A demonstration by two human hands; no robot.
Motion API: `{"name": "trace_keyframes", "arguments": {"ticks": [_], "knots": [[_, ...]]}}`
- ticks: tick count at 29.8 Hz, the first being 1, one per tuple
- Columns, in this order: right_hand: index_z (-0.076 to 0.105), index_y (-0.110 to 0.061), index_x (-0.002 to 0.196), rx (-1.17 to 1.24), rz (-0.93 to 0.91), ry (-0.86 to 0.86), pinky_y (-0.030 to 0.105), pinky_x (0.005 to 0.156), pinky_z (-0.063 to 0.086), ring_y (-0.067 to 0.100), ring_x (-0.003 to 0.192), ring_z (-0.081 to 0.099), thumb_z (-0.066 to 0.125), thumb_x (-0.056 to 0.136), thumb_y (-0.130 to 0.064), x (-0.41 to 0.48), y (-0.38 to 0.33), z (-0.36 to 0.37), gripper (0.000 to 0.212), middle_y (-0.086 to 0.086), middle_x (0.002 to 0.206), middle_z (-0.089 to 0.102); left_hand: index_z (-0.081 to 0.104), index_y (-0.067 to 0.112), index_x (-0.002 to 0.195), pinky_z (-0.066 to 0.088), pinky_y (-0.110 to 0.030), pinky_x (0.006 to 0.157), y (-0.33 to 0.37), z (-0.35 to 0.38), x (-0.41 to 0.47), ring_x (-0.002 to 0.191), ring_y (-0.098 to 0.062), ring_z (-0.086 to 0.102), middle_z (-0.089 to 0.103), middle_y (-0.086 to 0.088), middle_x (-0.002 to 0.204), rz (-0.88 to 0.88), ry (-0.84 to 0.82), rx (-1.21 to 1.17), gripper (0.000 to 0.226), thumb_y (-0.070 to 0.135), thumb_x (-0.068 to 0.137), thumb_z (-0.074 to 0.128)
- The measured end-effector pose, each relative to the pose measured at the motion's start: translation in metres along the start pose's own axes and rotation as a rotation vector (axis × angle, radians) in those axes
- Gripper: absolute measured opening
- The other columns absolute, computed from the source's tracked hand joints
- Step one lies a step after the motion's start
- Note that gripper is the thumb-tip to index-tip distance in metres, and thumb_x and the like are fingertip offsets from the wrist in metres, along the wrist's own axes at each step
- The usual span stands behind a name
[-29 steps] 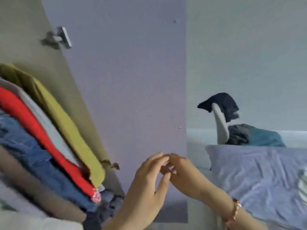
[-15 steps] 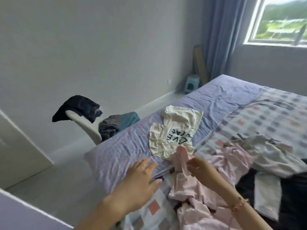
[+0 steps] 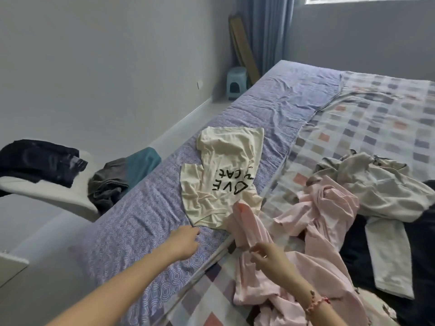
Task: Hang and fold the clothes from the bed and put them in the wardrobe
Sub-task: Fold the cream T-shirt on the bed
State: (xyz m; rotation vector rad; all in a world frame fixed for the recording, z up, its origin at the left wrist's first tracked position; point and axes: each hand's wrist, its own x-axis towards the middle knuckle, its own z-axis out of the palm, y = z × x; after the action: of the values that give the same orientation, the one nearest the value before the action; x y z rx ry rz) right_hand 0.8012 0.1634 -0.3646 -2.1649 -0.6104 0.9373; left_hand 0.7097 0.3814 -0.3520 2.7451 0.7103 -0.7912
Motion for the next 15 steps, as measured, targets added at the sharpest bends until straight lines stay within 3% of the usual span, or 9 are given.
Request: {"name": "trace_keyframes", "arguments": {"ticks": [2, 5, 8, 12, 13, 14, 15], "knots": [[0.065, -0.019, 0.099, 0.048, 0.046, -0.060, 0.023, 0.081, 0.049, 0.011, 0.087, 0.061, 0.052, 0.091, -0.017, 0.051, -0.002, 0.039, 0.015, -0.007, 0.094, 0.063, 0.038, 0.016, 0.139, 0.035, -0.036, 0.099, -0.026, 0.011, 0.047, 0.128, -0.024, 0.039, 0.042, -0.007, 0.139, -0.014, -0.045, 0.031, 0.042, 0.020, 0.097, 0.040], [0.059, -0.029, 0.087, 0.139, 0.142, -0.095, 0.016, 0.070, 0.045, 0.004, 0.073, 0.057, 0.051, 0.087, -0.014, 0.117, 0.004, 0.088, 0.018, -0.012, 0.081, 0.059, 0.041, 0.017, 0.135, 0.037, -0.035, 0.096, -0.054, 0.031, 0.109, 0.124, -0.027, 0.044, 0.047, -0.009, 0.134, -0.012, -0.058, 0.066, 0.042, 0.010, 0.094, 0.038], [0.064, -0.023, 0.107, 0.144, 0.199, -0.087, 0.015, 0.077, 0.042, 0.006, 0.082, 0.058, 0.048, 0.085, -0.009, 0.170, 0.013, 0.114, 0.030, -0.010, 0.087, 0.061, 0.044, 0.020, 0.133, 0.035, -0.033, 0.098, -0.079, 0.056, 0.165, 0.124, -0.027, 0.045, 0.049, -0.008, 0.134, 0.007, -0.027, 0.054, 0.047, 0.002, 0.089, 0.038], [0.061, -0.024, 0.116, 0.063, 0.216, -0.071, 0.010, 0.082, 0.036, 0.007, 0.105, 0.059, 0.046, 0.087, -0.009, 0.215, 0.019, 0.127, 0.036, -0.007, 0.104, 0.064, 0.005, 0.016, 0.150, 0.005, -0.043, 0.117, -0.105, 0.095, 0.222, 0.144, -0.021, 0.006, 0.003, -0.006, 0.157, 0.133, -0.035, 0.210, 0.078, 0.007, 0.087, 0.052], [0.060, -0.026, 0.113, 0.058, 0.233, -0.060, 0.009, 0.080, 0.035, 0.007, 0.104, 0.060, 0.046, 0.087, -0.009, 0.212, 0.017, 0.125, 0.034, -0.008, 0.101, 0.064, 0.003, 0.012, 0.149, 0.003, -0.046, 0.117, -0.104, 0.097, 0.223, 0.144, -0.023, 0.006, 0.002, -0.009, 0.157, 0.139, -0.022, 0.260, 0.082, 0.011, 0.086, 0.055], [0.059, -0.028, 0.109, 0.062, 0.228, -0.049, 0.009, 0.079, 0.035, 0.007, 0.103, 0.060, 0.048, 0.087, -0.009, 0.223, 0.022, 0.129, 0.031, -0.009, 0.097, 0.063, 0.014, 0.004, 0.147, 0.006, -0.048, 0.117, -0.108, 0.106, 0.239, 0.142, -0.026, 0.017, 0.016, -0.015, 0.154, 0.178, 0.027, 0.284, 0.083, 0.017, 0.080, 0.062], [0.056, -0.031, 0.104, 0.063, 0.243, -0.042, 0.009, 0.078, 0.035, 0.008, 0.101, 0.061, 0.049, 0.087, -0.010, 0.220, 0.018, 0.128, 0.028, -0.010, 0.093, 0.062, 0.039, -0.001, 0.136, 0.015, -0.049, 0.116, -0.108, 0.106, 0.242, 0.129, -0.028, 0.040, 0.041, -0.019, 0.138, 0.189, 0.049, 0.295, 0.081, 0.021, 0.067, 0.074]]}}
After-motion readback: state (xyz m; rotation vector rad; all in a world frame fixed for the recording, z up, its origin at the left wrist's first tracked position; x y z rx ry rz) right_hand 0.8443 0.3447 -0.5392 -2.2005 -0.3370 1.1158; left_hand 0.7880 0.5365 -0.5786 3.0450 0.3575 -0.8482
